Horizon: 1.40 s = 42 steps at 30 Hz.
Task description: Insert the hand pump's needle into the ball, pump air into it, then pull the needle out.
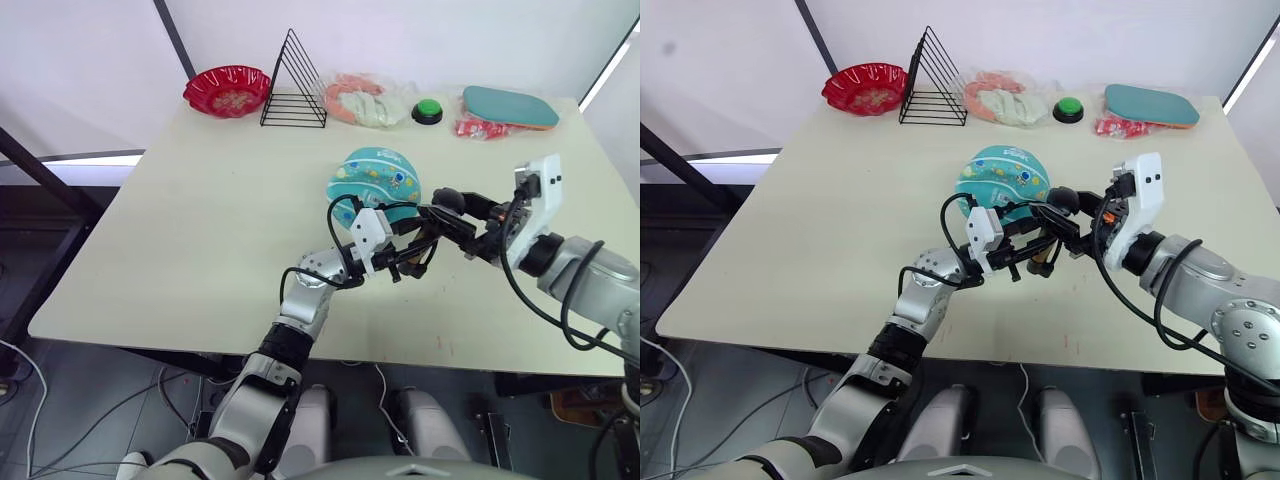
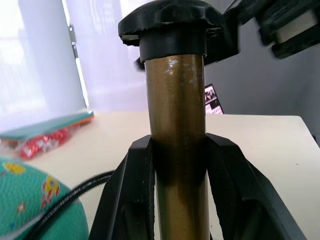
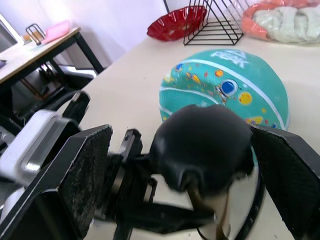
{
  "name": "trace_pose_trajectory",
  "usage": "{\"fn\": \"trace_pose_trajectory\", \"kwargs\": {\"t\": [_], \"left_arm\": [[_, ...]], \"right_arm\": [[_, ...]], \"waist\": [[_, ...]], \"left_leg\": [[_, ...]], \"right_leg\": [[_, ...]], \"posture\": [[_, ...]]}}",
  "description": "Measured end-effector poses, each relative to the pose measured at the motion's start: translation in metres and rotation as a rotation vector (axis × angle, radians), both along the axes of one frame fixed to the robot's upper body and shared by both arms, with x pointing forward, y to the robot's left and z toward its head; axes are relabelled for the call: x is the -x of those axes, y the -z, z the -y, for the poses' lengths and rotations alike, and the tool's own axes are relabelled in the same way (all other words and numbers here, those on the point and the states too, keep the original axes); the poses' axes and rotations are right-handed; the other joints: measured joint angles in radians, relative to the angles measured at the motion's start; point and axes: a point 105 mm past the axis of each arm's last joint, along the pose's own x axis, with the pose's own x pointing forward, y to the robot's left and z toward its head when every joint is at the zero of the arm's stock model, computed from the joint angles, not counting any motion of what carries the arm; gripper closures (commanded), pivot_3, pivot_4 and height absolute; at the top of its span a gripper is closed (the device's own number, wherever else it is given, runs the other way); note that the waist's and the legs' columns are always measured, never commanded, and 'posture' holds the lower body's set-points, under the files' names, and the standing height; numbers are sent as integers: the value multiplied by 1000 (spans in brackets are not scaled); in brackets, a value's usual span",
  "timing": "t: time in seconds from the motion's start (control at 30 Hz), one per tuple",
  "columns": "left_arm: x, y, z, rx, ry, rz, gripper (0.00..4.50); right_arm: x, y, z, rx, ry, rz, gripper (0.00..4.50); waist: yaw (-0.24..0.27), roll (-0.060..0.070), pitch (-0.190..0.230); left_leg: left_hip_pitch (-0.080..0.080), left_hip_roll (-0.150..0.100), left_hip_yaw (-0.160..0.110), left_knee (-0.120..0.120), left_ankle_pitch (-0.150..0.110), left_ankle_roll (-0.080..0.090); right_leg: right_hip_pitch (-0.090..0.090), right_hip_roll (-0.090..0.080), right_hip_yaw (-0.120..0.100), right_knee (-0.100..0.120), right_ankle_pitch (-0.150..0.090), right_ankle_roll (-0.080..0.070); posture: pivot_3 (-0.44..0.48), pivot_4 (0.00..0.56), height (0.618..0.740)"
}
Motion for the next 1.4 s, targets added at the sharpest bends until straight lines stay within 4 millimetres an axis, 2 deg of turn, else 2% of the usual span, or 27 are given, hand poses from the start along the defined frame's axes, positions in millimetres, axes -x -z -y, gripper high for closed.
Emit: {"fn": "trace_pose_trajectory", "kwargs": {"t": [0.3,0.33,0.37,0.4,0.5,0.53,0.73,0.9,0.93,1.0,1.03,1.1,1.13,1.23,1.4], "left_arm": [[3,-5,1,23,4,4,3499],[3,-7,1,27,5,6,3499],[4,-7,2,30,5,6,3499],[4,-8,2,35,6,1,3499],[4,-9,3,40,4,0,3499],[5,-11,3,44,4,5,3499],[7,-11,2,48,1,-7,3499],[7,-5,-3,71,55,-182,1117],[6,-5,-5,69,54,-192,868],[5,1,-17,16,64,-216,0],[5,9,-30,-48,69,-223,0],[6,18,-41,-111,78,-227,0],[8,29,-49,-166,83,-247,0],[12,49,-45,-230,100,-297,0],[4,56,-27,-241,87,-295,0]], "right_arm": [[-5,-1,-2,-4,31,28,0],[-6,-1,-1,0,36,31,397],[-6,-1,-1,2,38,32,527],[-6,0,-1,5,39,34,919],[-6,0,-1,10,35,40,2504],[-5,-1,-2,10,31,47,2771],[-4,-2,-3,21,17,59,2786],[-3,-3,-1,58,17,79,2786],[-3,-3,-1,60,17,80,2786],[-2,-4,-2,84,0,84,2786],[-2,-6,-2,111,-13,93,2786],[-2,-8,-2,123,-28,100,2786],[-1,-8,-2,136,-43,99,2786],[-1,-10,-4,137,-74,96,2786],[4,-10,-8,146,-136,86,2786]], "waist": [[-14,0,0],[-15,0,0],[-15,0,0],[-16,0,0],[-16,0,0],[-16,0,0],[-16,0,0],[-19,0,0],[-19,0,0],[-21,1,0],[-24,1,0],[-25,1,0],[-24,1,0],[-13,1,0],[-14,1,0]], "left_leg": [[0,0,-1,0,0,0],[0,0,-1,0,0,0],[0,0,-1,0,0,0],[0,0,-1,0,0,0],[0,0,-1,0,0,0],[0,1,-1,0,0,0],[0,1,-1,0,0,0],[0,1,-1,0,0,0],[0,1,-1,0,0,0],[1,2,-1,0,0,0],[1,2,0,-1,0,0],[2,3,-1,-1,0,0],[1,3,-1,-1,0,0],[0,1,-1,-1,0,0],[-1,0,0,-1,-1,1]], "right_leg": [[0,0,0,0,-1,1],[0,0,0,0,-1,1],[0,0,0,0,-1,1],[0,0,0,0,-1,1],[0,1,0,0,-1,2],[0,1,0,0,-1,2],[0,1,0,0,-1,2],[0,1,0,0,-2,3],[0,2,0,0,-2,3],[0,3,0,1,-2,3],[0,3,0,1,-2,2],[0,4,0,1,-2,2],[0,4,0,1,-2,2],[0,1,-1,-1,-2,2],[0,-1,0,-1,-2,2]], "posture": [[0,150,740],[0,150,740],[0,150,740],[0,150,740],[0,150,740],[0,150,740],[0,150,740],[0,150,740],[0,150,740],[0,150,740],[0,150,740],[0,150,740],[0,150,740],[0,150,740],[0,150,740]]}}
